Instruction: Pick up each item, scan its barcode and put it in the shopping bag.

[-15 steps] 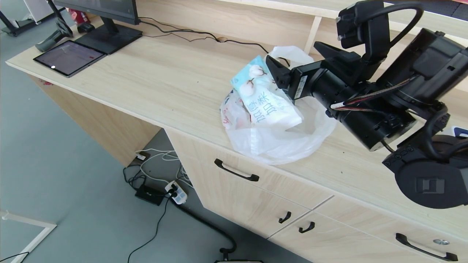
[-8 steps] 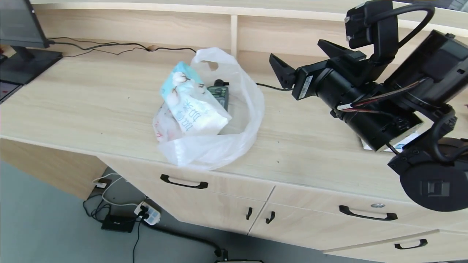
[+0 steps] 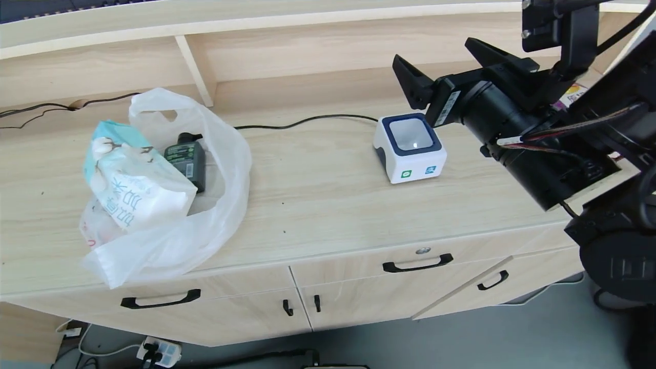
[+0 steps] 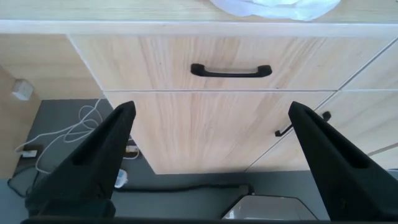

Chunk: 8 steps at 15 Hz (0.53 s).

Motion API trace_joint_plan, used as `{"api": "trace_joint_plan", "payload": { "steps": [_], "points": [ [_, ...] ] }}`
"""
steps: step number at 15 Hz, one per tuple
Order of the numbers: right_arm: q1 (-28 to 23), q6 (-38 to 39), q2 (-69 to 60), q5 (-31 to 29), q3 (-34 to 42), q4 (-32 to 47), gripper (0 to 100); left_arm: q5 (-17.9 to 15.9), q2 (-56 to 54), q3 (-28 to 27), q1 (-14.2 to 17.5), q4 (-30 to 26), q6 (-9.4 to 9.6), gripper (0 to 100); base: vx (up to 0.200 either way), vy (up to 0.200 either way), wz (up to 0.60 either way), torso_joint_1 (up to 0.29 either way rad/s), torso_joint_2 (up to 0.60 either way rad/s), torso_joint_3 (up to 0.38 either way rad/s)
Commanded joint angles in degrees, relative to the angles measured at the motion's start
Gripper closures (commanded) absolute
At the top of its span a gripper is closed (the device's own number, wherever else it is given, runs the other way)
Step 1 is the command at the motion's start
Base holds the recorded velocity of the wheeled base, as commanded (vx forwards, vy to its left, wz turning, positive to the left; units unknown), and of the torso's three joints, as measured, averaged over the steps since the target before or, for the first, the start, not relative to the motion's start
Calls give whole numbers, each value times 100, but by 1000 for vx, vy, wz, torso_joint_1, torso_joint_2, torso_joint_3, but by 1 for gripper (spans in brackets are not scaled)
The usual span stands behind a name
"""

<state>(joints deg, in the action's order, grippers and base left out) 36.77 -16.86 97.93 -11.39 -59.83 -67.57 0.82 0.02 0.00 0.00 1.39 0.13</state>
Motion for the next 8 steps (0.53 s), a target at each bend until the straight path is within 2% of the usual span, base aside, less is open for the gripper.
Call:
{"api": "trace_joint_plan", "payload": {
  "steps": [1,3,6,8],
  "points": [
    [6,-2,-142,-4,112,-2,0,-3,-2,0,0,2,4,0,0,0,0,0,0,0],
    [6,7,-230,-13,270,-54,0,-3,-2,0,0,2,4,0,0,0,0,0,0,0],
    [-73,332,-591,-39,1026,-204,0,-3,-2,0,0,-7,13,0,0,0,0,0,0,0],
    [-82,447,-714,-57,1184,-195,0,-3,-2,0,0,-7,13,0,0,-200,0,0,5,2]
  ]
}}
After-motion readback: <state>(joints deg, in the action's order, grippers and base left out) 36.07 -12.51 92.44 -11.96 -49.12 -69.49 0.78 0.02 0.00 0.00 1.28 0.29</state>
